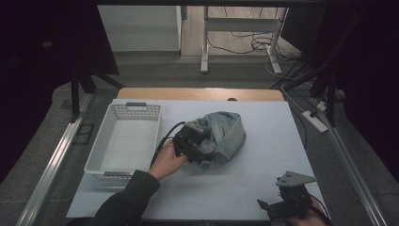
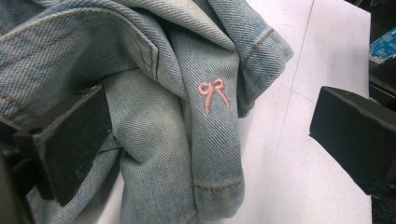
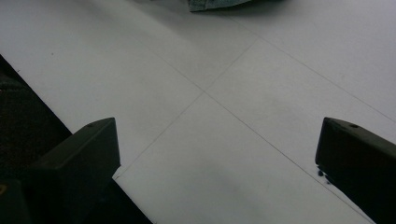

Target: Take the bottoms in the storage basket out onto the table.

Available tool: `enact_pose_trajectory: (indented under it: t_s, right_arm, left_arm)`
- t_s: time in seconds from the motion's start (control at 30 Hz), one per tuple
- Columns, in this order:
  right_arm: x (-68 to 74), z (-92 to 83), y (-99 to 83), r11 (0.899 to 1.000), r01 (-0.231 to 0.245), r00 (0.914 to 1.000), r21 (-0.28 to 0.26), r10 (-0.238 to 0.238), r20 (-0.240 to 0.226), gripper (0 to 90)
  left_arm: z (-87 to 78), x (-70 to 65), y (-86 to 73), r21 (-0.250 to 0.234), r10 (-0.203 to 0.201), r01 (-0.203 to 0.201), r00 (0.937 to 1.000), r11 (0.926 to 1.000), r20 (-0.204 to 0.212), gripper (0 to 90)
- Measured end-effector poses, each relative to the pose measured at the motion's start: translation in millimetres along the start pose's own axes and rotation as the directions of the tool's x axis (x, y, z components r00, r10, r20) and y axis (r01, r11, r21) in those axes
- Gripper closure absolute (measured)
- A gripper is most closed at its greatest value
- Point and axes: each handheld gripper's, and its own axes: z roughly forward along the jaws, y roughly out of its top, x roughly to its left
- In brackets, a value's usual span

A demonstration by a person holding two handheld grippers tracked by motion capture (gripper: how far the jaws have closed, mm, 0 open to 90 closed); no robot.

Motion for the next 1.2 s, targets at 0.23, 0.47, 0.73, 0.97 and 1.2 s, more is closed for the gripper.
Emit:
enact_pose_trajectory:
  t_s: [0.23,0.47,0.73,0.97,1.2]
  right_arm:
    - [-0.1,-0.2,-0.1,1.000,-0.001,1.0000,-0.002,0.001,-0.001,0.1]
    - [-0.1,-0.4,-0.1,1.000,-0.001,1.0000,-0.004,0.001,-0.001,0.1]
    - [-0.3,-0.7,-0.1,1.000,0.000,1.0000,-0.004,0.000,-0.002,0.0]
    - [-0.5,-0.9,-0.3,1.000,-0.004,1.0000,-0.009,0.004,-0.004,0.0]
    - [-0.6,-1.1,-0.4,1.000,-0.005,1.0000,-0.012,0.005,-0.006,0.1]
  left_arm:
    - [-4.5,-3.2,1.1,-0.016,-0.001,0.002,1.0000,0.9999,0.010,0.0]
    - [-10.3,-6.2,0.8,-0.027,-0.007,0.007,0.9996,0.9996,0.027,0.0]
    - [-16.5,-7.8,-0.9,-0.035,-0.018,0.020,0.9991,0.9992,0.038,0.0]
    - [-19.9,-6.9,-2.5,-0.041,-0.042,0.045,0.9974,0.9982,0.059,0.0]
    - [-22.1,-6.4,-5.1,-0.053,-0.043,0.046,0.9971,0.9976,0.062,0.0]
